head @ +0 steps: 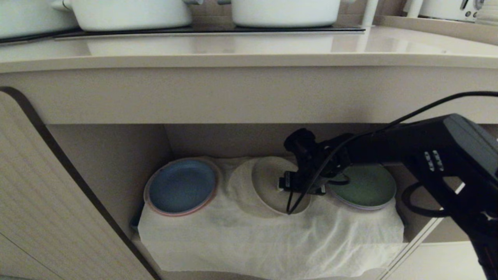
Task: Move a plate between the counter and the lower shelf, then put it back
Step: Pick up the plate in the cupboard
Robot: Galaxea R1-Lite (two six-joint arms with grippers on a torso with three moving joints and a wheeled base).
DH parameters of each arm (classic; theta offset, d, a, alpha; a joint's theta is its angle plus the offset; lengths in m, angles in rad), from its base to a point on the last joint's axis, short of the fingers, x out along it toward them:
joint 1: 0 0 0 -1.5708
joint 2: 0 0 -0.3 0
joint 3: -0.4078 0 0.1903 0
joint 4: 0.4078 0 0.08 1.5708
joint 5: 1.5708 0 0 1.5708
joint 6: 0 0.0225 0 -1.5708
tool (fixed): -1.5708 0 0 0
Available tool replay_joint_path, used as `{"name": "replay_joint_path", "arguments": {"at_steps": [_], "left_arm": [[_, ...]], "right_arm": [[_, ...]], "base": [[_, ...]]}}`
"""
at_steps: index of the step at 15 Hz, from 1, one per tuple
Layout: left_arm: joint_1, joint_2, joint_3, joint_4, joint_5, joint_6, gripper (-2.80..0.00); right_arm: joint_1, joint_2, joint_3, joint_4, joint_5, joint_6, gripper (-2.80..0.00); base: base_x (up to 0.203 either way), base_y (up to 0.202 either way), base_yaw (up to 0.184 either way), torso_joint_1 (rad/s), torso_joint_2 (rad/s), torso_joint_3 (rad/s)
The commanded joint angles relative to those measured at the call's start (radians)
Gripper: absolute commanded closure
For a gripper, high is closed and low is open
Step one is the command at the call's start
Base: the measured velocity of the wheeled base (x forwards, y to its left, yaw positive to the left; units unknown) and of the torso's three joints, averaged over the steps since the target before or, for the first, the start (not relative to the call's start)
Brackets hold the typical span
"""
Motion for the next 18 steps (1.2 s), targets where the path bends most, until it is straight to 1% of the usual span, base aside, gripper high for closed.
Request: {"name": "replay_joint_path", "arguments": {"at_steps": [1, 10, 18], "left_arm": [[0.0, 0.0, 0.0, 0.0, 0.001, 0.0, 0.0], [0.0, 0.0, 0.0, 0.0, 0.001, 0.0, 0.0], [0.0, 0.0, 0.0, 0.0, 0.001, 0.0, 0.0]], "right_arm": [[0.0, 0.015, -0.002, 0.002, -0.005, 0.003, -2.8], [0.002, -0.017, -0.004, 0.006, -0.005, 0.002, -2.8], [0.019, -0.04, -0.001, 0.054, -0.006, 0.0, -2.8]], "base": [[0.0, 0.0, 0.0, 0.0, 0.0, 0.0], [0.0, 0.0, 0.0, 0.0, 0.0, 0.0], [0.0, 0.0, 0.0, 0.0, 0.0, 0.0]]}}
